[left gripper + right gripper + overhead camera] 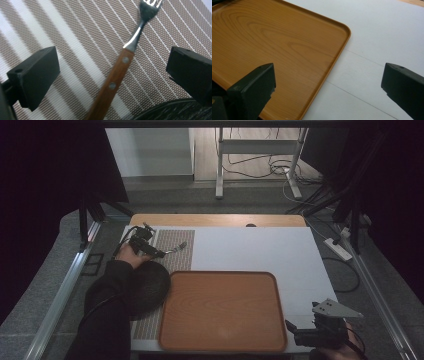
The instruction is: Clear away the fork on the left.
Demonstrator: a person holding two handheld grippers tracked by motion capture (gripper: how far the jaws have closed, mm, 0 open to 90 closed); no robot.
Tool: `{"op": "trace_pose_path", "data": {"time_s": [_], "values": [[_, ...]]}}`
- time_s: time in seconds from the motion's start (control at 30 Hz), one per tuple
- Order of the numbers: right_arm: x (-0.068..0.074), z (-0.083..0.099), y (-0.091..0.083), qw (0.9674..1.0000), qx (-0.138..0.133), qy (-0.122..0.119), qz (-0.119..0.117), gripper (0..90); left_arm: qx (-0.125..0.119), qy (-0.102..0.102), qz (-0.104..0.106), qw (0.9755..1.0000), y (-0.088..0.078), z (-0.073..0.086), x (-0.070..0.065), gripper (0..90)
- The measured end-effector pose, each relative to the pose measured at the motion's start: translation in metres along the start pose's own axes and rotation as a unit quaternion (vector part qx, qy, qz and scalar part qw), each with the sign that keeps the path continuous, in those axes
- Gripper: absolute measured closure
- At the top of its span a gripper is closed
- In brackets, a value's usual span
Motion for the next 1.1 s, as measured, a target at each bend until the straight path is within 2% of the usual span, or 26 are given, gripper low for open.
{"op": "trace_pose_path", "data": {"time_s": [0.17,0.2,0.23,0.33,0.37,0.47,0.53,0.63,0.7,0.87,1.0,1.1], "values": [[0.0,0.0,0.0,1.0,0.0,0.0,-0.001,0.0,0.029,0.026,-0.015,0.9991,0.011,0.002,-0.005,0.2],[0.0,0.0,0.0,1.0,0.0,0.0,-0.001,0.0,0.029,0.026,-0.015,0.9991,0.011,0.002,-0.005,1.2],[0.0,0.0,0.0,1.0,0.0,-0.001,-0.002,0.0,0.033,0.039,-0.027,0.9983,0.012,0.002,-0.006,1.4],[0.001,0.0,0.0,1.0,0.001,-0.003,-0.003,0.0,0.031,0.038,-0.028,0.9984,0.01,0.002,-0.005,5.7],[0.001,0.0,0.0,1.0,0.002,-0.004,-0.004,0.0,0.026,0.043,-0.027,0.9984,0.008,0.002,-0.005,8.6],[0.001,0.0,0.0,1.0,0.002,-0.003,-0.003,0.0,0.013,0.064,-0.019,0.9977,0.002,0.004,-0.007,31.1],[0.001,0.0,0.001,1.0,0.003,-0.003,-0.003,0.0,0.009,0.076,-0.015,0.997,0.001,0.005,-0.008,38.4],[0.001,0.0,0.001,1.0,0.003,-0.002,-0.004,0.0,0.007,0.079,-0.014,0.9968,-0.002,0.005,-0.007,51.8],[0.001,0.0,0.001,1.0,0.004,-0.002,-0.004,0.0,0.003,0.081,-0.013,0.9966,-0.003,0.007,-0.006,66.8],[0.001,0.001,0.001,1.0,0.005,-0.002,-0.004,0.0,-0.004,0.099,-0.005,0.9951,-0.004,0.009,-0.005,74.0],[0.001,0.001,0.001,1.0,0.005,-0.002,-0.005,0.0,-0.008,0.091,0.007,0.9958,-0.004,0.01,-0.003,77.7],[0.001,0.001,0.001,1.0,0.006,-0.001,-0.006,0.0,-0.014,0.072,0.027,0.997,-0.004,0.01,0.0,77.8]]}}
Point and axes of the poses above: each handheld gripper's, and its own axes: y roughly forward along the jaws, z roughly out of its underside, x roughly to its left, the point moved 6 cm from there along y, roughly forward along the jaws, and after that the axes turned 3 degrees about -z, right-handed, at the moved point
